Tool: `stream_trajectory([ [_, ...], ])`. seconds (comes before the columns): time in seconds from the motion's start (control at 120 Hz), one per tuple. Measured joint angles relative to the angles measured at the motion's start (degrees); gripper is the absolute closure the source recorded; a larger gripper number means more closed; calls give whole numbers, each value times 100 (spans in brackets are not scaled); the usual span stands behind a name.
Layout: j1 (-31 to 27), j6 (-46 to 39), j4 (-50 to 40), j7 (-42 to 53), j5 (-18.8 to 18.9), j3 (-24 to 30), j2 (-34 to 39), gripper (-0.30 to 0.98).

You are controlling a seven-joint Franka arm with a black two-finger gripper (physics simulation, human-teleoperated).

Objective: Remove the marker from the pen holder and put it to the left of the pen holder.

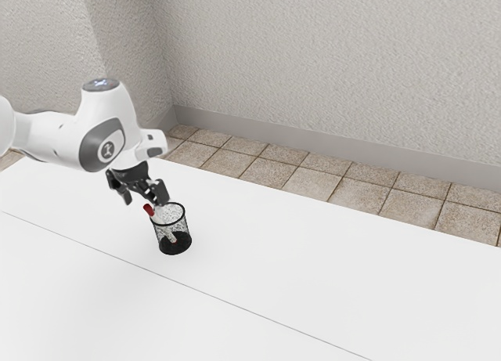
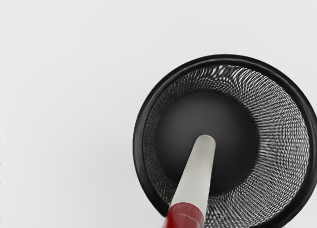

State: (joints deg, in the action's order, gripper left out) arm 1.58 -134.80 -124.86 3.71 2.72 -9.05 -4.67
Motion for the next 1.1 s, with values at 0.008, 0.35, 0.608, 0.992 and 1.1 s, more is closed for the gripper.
stream_trajectory([
  [0.008,-2,-4,1,6,0,0,-5,0],
  [0.35,20,-153,3,207,-58,0,-61,15],
  [0.608,9,-187,-15,290,-101,0,-55,42],
  [0.992,-6,-261,-6,272,-65,279,-16,72],
  [1.1,125,-287,-6,182,-20,440,46,75],
])
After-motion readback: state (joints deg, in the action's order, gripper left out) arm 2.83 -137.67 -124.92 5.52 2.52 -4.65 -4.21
